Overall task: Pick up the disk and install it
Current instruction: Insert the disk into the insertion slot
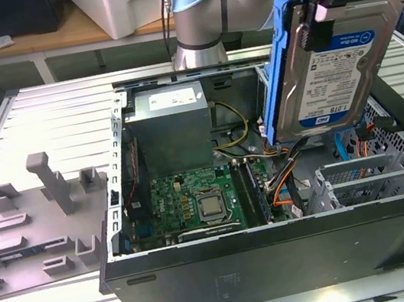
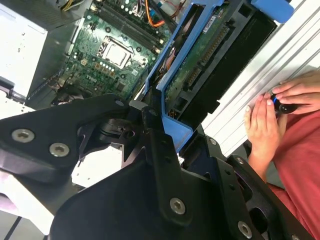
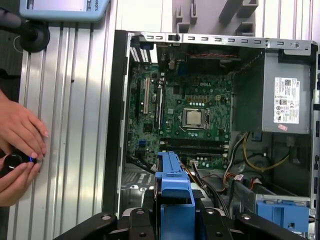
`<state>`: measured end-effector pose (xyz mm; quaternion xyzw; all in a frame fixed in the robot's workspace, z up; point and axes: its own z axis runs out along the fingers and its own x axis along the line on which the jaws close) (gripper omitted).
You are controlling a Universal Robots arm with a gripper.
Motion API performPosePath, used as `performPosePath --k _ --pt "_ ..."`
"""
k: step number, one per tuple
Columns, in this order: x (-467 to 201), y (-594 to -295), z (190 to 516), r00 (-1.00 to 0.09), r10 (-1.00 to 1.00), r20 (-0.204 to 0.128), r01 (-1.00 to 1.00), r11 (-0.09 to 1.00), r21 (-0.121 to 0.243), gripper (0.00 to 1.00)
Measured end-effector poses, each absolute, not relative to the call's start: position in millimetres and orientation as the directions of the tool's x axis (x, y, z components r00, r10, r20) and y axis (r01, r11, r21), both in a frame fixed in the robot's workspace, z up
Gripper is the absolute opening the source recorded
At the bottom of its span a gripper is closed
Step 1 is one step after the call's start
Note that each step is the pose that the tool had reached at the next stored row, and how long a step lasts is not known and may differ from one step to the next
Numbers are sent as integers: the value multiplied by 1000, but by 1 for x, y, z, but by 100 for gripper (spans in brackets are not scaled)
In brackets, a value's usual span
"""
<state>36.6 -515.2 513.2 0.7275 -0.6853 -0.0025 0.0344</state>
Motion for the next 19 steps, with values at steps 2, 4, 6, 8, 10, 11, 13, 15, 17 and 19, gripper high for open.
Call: performPosePath --k 2,4,6,8,10,11,13,15,17,19 --pt "39 -516 513 60 -997 44 -997 -58 45 37" --pt "41 -517 513 60 -997 45 -998 -58 36 37" --pt "43 -519 513 60 -997 45 -998 -58 30 37" --pt "43 -521 513 60 -997 45 -998 -58 28 37" --pt "43 -521 513 60 -997 45 -998 -58 28 37" --pt "43 -521 513 60 -997 45 -998 -58 28 37" --pt "43 -521 513 60 -997 45 -998 -58 28 37" --pt "43 -521 513 60 -997 45 -998 -58 28 37" --pt "43 -521 513 60 -997 45 -998 -58 28 37" --pt "43 -522 513 60 -997 41 -998 -58 28 37"
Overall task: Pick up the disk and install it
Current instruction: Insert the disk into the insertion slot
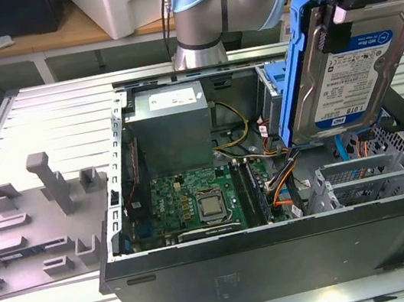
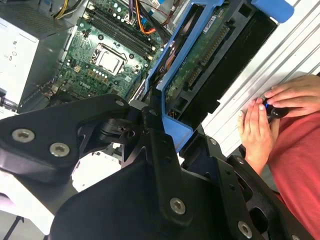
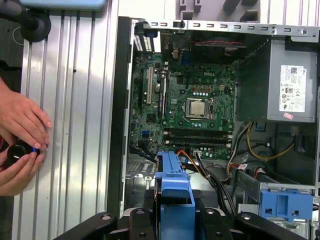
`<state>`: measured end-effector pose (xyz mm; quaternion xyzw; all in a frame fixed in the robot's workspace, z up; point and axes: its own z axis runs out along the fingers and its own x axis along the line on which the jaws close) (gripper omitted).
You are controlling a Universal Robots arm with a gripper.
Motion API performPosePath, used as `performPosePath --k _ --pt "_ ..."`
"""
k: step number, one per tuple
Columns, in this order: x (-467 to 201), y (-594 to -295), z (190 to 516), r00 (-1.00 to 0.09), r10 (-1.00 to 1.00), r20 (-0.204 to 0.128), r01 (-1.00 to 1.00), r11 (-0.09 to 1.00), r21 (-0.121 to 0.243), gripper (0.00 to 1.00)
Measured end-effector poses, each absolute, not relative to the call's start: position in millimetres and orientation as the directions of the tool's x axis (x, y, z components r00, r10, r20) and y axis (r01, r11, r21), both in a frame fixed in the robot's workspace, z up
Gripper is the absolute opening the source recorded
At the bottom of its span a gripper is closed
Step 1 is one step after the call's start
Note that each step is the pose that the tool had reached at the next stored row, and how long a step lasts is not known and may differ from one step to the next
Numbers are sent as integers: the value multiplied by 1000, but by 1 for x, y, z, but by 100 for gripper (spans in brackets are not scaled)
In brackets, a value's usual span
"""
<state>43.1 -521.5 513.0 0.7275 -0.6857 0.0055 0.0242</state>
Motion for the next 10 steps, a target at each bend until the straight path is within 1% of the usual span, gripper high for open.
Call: performPosePath --k 3,10 --pt "43 -525 513 60 -998 31 -998 -59 27 37" --pt "44 -530 512 60 -998 19 -998 -59 25 37"
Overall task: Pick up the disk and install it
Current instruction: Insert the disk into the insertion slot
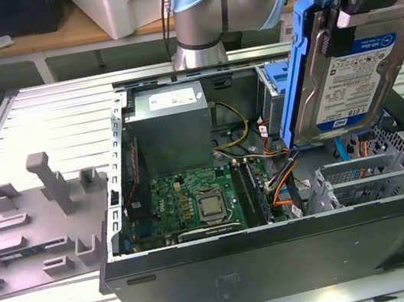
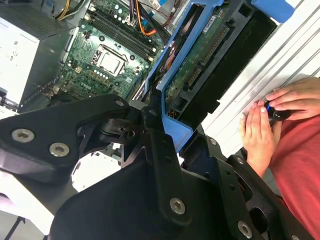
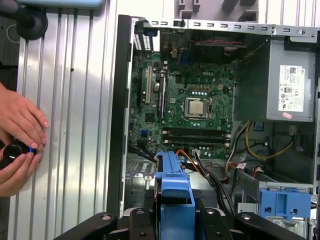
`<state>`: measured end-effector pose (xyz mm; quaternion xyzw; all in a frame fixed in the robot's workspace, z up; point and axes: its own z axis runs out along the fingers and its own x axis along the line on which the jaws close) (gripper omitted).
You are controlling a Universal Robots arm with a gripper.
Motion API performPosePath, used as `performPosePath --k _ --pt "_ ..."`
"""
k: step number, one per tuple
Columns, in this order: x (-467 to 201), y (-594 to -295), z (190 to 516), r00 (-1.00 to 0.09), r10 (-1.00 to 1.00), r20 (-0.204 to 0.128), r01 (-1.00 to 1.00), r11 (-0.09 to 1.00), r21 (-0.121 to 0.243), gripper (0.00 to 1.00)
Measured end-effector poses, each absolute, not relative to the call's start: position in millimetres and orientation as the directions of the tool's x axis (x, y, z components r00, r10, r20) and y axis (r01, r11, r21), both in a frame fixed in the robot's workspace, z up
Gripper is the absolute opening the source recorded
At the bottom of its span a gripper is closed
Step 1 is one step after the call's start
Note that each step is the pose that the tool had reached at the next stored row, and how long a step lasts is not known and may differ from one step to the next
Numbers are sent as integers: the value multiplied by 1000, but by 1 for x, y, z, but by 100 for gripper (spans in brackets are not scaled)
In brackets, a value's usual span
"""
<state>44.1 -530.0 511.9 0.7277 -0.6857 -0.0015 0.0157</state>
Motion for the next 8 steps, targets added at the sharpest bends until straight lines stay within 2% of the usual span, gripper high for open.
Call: performPosePath --k 8 --pt "59 -536 510 59 -998 5 -998 -59 24 37"
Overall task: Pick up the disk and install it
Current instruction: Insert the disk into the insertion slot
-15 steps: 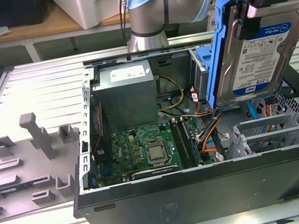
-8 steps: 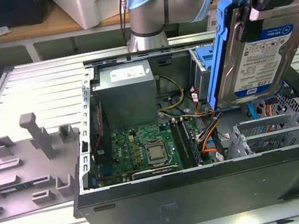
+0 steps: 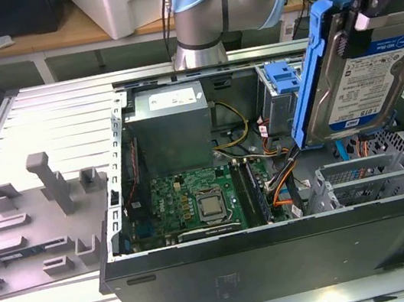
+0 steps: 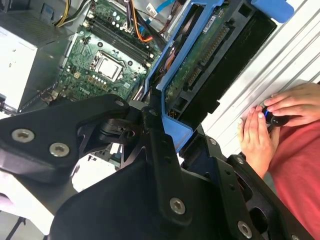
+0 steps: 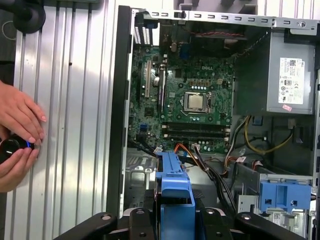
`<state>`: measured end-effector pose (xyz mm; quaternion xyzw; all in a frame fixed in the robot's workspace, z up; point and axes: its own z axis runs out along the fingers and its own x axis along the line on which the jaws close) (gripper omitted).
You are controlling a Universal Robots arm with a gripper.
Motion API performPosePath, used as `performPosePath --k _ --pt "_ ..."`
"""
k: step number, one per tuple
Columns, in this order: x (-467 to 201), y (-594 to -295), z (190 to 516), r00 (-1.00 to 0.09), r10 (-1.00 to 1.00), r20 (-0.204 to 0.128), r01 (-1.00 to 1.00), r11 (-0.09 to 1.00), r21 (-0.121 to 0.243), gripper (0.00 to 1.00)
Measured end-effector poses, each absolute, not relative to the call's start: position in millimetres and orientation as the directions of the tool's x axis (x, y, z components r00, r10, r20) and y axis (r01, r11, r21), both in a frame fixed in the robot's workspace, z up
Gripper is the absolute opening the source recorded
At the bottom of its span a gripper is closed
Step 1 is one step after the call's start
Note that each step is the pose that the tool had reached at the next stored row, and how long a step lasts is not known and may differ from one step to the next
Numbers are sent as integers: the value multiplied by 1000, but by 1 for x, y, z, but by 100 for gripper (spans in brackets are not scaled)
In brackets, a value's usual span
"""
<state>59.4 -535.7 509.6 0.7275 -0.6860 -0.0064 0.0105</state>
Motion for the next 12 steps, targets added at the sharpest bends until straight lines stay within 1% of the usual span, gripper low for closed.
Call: performPosePath --k 12 --pt "69 -540 506 25 -1000 -7 -999 -25 24 37"
